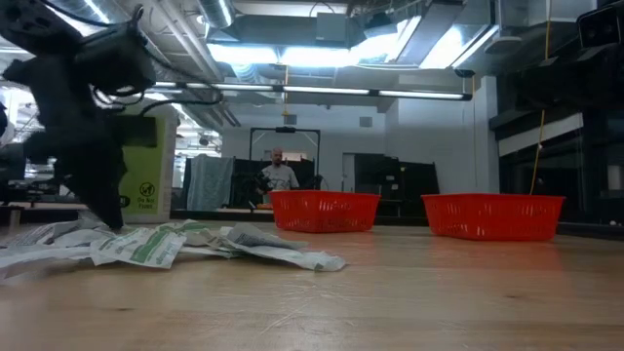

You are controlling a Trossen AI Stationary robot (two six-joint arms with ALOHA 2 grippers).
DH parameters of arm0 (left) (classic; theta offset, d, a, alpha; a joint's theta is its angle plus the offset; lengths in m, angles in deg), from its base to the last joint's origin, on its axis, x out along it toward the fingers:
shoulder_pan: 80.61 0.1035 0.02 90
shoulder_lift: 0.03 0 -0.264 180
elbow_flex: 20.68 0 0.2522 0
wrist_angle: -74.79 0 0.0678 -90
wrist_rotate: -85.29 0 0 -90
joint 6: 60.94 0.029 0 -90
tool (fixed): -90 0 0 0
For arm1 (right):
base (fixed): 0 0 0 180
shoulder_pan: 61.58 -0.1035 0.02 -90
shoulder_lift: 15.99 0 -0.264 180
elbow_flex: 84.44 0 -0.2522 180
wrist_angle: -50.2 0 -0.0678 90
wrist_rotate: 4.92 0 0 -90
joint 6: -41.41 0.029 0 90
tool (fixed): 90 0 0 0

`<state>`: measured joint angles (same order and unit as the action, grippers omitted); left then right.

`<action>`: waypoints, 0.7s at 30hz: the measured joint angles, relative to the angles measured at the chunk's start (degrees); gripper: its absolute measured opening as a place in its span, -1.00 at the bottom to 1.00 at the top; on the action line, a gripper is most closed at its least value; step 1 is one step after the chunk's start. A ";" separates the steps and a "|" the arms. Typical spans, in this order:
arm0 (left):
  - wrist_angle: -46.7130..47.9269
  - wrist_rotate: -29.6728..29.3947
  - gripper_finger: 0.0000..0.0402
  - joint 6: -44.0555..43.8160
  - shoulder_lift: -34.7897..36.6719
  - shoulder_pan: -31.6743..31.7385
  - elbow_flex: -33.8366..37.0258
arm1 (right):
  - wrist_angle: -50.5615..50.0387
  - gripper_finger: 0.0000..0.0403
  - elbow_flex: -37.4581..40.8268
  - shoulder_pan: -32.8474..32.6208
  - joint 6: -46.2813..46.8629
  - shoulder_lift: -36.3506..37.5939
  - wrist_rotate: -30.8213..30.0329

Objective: Pick & Place First Aid Supplies
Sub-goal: Put the green bandage into the red container

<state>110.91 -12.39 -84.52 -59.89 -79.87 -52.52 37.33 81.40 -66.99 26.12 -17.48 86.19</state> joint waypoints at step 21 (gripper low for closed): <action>-39.58 10.76 -0.99 13.75 -3.16 0.98 -1.71 | 0.00 -0.37 -0.01 0.00 0.00 0.00 -0.02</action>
<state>71.32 -1.63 -70.77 -63.05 -78.90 -54.23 37.33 81.39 -66.99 26.12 -17.49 86.17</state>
